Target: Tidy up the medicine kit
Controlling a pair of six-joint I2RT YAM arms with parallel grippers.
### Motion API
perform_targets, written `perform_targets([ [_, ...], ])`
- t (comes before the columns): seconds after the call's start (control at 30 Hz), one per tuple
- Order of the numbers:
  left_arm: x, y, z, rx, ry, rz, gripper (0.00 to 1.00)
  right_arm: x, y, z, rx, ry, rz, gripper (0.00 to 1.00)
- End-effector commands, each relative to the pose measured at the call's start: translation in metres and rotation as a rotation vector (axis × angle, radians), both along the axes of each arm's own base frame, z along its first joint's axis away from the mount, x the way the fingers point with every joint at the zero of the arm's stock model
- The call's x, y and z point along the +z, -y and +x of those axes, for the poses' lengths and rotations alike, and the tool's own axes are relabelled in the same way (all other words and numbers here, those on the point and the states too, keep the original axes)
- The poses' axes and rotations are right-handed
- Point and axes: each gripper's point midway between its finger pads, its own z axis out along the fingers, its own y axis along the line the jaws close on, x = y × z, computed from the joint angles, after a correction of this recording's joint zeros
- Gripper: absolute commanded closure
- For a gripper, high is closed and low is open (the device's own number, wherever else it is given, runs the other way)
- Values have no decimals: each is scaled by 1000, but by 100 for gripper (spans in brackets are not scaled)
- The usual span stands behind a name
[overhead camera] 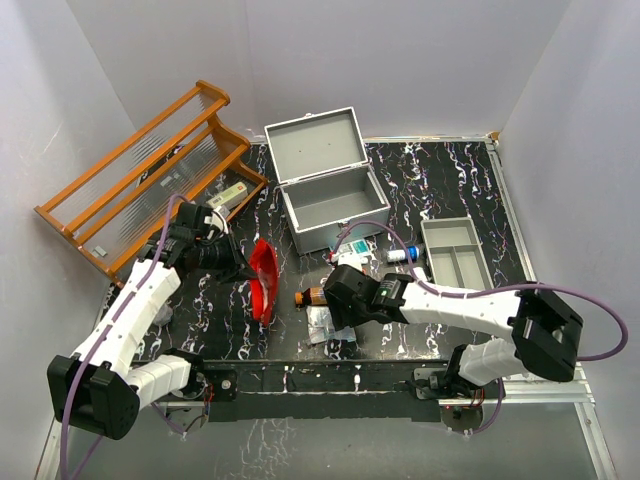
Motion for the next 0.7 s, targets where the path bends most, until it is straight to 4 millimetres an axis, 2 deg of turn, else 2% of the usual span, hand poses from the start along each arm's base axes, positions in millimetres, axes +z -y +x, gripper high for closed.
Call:
perform_targets([
  [0.0,-2,5,-5,12,-27,-35,100,1,-8,8,-36,24,35,50],
  [0.1,-7,5,-4,15,-24,-33,100,5,-19,3,-4,-3,80,51],
  [0.33,-9,6,-5,14,-11,-48,100,-5,-22,1,-57,-31,38,53],
  [0.43,-10,6,-7,-3,-15,-43,100,-5,-26,2,-62,-30,27,67],
  [0.5,-11,5,-7,-16,-10,-38,100,-3,-23,6,-66,-20,-6,72],
  [0.6,-9,6,-7,-42,9,-35,100,7,-26,10,-86,-7,-6,73],
  [0.67,-10,6,-7,-60,11,-32,100,13,-32,9,-85,-13,18,69],
])
